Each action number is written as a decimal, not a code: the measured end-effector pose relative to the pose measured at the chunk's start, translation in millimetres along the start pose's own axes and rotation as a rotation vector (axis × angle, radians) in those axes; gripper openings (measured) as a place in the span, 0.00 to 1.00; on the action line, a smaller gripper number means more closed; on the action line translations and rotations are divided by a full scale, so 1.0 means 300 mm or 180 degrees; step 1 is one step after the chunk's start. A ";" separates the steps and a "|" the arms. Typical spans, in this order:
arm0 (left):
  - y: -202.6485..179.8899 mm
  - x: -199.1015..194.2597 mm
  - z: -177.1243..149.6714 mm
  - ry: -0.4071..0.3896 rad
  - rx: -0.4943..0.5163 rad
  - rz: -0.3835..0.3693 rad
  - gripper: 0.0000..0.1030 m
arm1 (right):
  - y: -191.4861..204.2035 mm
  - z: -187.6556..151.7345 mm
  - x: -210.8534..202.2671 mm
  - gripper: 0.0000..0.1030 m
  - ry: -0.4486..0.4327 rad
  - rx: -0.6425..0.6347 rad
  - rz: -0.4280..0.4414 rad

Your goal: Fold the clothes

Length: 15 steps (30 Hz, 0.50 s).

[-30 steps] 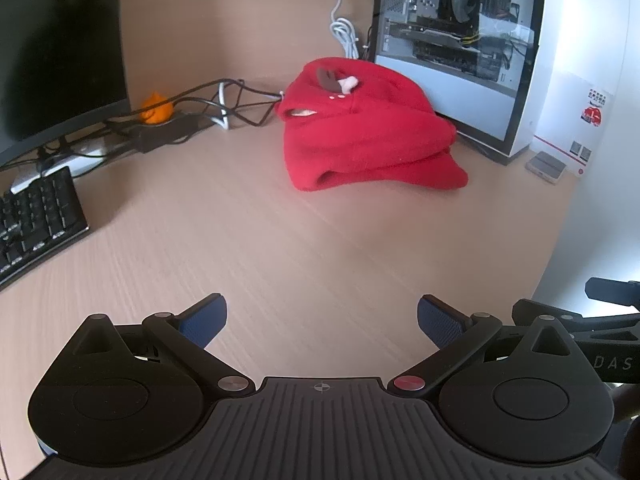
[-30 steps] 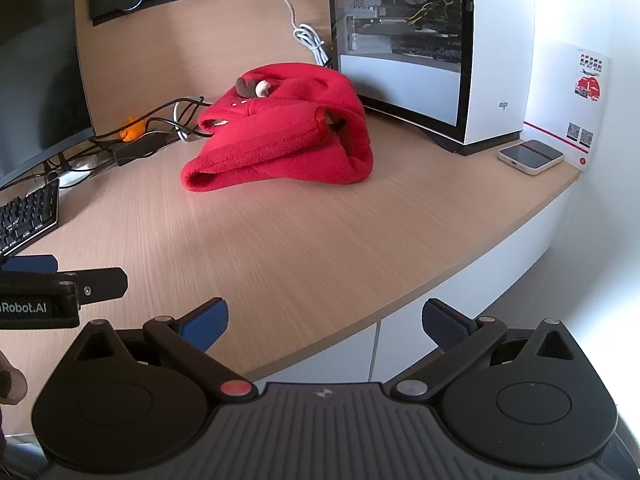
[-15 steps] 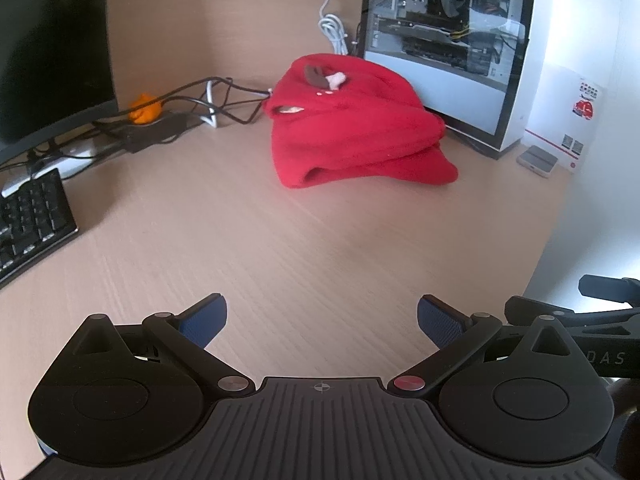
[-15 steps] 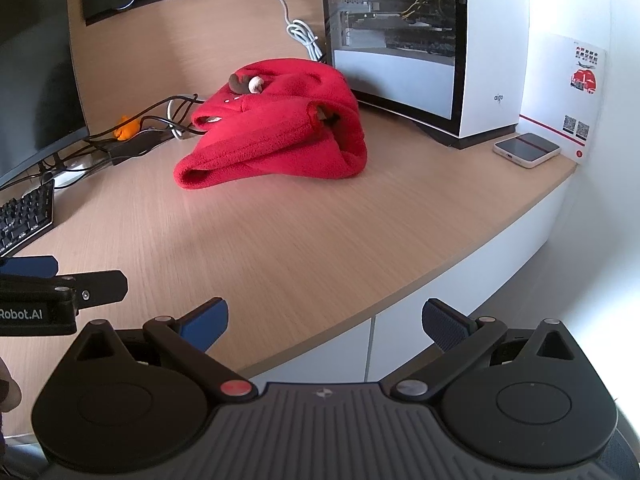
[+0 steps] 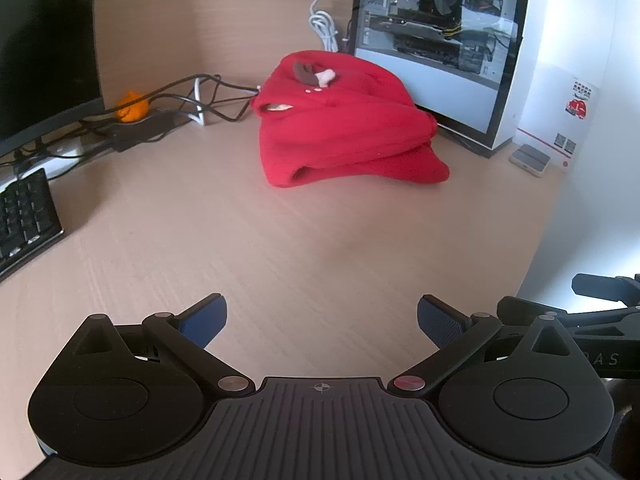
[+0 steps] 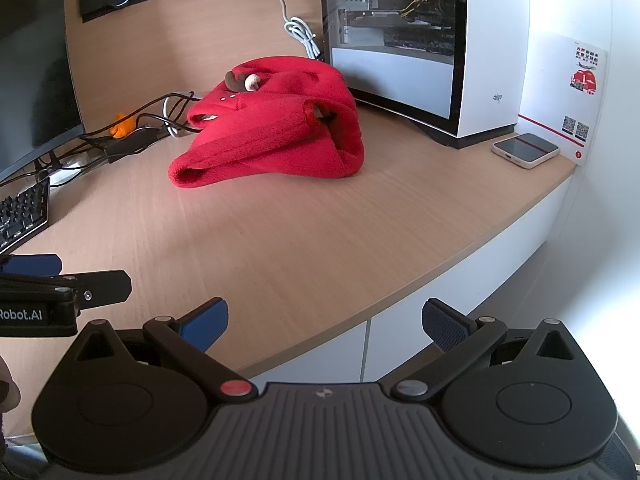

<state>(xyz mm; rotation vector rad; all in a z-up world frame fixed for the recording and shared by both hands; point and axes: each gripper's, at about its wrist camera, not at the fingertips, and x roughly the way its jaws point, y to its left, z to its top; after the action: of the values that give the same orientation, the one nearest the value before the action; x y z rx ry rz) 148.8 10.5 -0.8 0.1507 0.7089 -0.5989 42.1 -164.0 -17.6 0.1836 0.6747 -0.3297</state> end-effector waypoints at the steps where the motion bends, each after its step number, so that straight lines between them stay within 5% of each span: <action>1: -0.001 0.002 0.001 0.0003 0.0001 0.0001 1.00 | -0.001 0.001 0.002 1.00 0.0004 0.0002 -0.0001; 15: -0.001 0.021 0.008 0.0041 -0.0003 0.0018 1.00 | -0.005 0.005 0.017 1.00 0.0051 -0.0009 0.0003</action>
<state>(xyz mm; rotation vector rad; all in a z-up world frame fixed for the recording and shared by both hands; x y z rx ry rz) 153.8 6.6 -2.9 0.1558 0.7208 -0.5927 46.2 -167.0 -19.7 0.1841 0.6909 -0.3267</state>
